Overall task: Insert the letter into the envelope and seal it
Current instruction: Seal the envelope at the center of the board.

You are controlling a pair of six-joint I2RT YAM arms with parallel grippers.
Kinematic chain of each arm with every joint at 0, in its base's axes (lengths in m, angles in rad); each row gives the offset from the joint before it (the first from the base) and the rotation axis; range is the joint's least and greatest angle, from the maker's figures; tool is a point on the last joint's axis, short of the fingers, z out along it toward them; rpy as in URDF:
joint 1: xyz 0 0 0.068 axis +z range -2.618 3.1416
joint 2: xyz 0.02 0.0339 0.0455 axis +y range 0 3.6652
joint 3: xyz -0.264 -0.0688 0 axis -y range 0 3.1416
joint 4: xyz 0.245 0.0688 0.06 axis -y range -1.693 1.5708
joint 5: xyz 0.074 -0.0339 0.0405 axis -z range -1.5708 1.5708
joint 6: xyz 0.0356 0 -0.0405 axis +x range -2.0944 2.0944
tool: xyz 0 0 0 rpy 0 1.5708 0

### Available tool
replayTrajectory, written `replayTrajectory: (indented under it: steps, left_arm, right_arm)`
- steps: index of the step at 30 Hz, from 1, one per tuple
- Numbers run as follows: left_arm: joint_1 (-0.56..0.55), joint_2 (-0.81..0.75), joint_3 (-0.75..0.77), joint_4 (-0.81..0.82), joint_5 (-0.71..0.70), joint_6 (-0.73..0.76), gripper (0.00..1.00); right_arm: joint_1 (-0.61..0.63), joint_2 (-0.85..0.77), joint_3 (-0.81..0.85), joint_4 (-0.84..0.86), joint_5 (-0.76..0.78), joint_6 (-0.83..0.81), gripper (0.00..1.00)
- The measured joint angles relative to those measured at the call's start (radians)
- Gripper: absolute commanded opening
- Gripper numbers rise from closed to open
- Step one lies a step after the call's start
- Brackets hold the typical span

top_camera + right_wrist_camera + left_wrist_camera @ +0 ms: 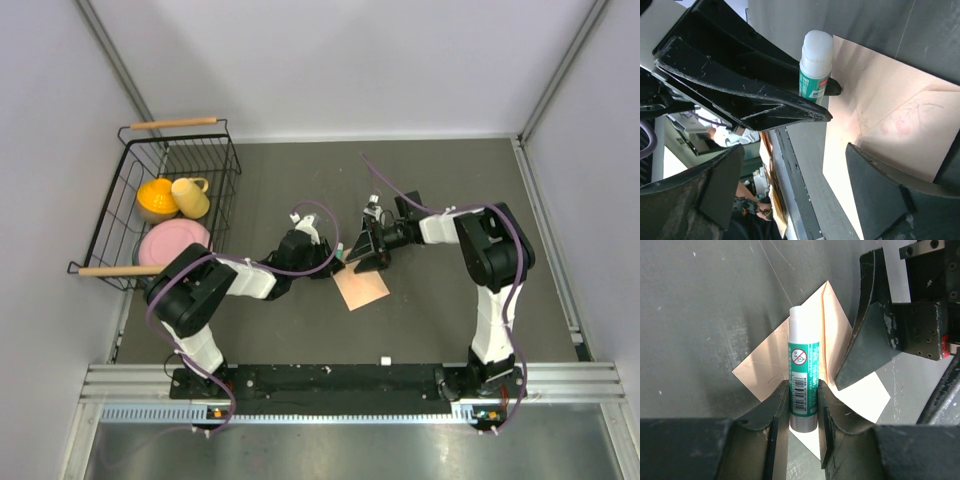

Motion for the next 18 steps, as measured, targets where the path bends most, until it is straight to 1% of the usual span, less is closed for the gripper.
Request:
replayTrajectory:
  steps: [1, 2, 4, 18]
  left_arm:
    - [0.0, 0.0, 0.0, 0.0, 0.0, 0.0, 0.0]
    - [0.0, 0.0, 0.0, 0.0, 0.0, 0.0, 0.0]
    - [0.0, 0.0, 0.0, 0.0, 0.0, 0.0, 0.0]
    - [0.002, 0.0, 0.0, 0.0, 0.0, 0.0, 0.0]
  right_arm:
    - [0.0, -0.004, -0.007, 0.03, -0.006, 0.019, 0.89]
    - [0.0, -0.005, -0.014, 0.057, -0.01, 0.034, 0.95]
    - [0.0, -0.005, -0.029, 0.096, -0.01, 0.062, 0.98]
    - [-0.011, 0.02, -0.05, 0.182, -0.055, 0.13, 0.99]
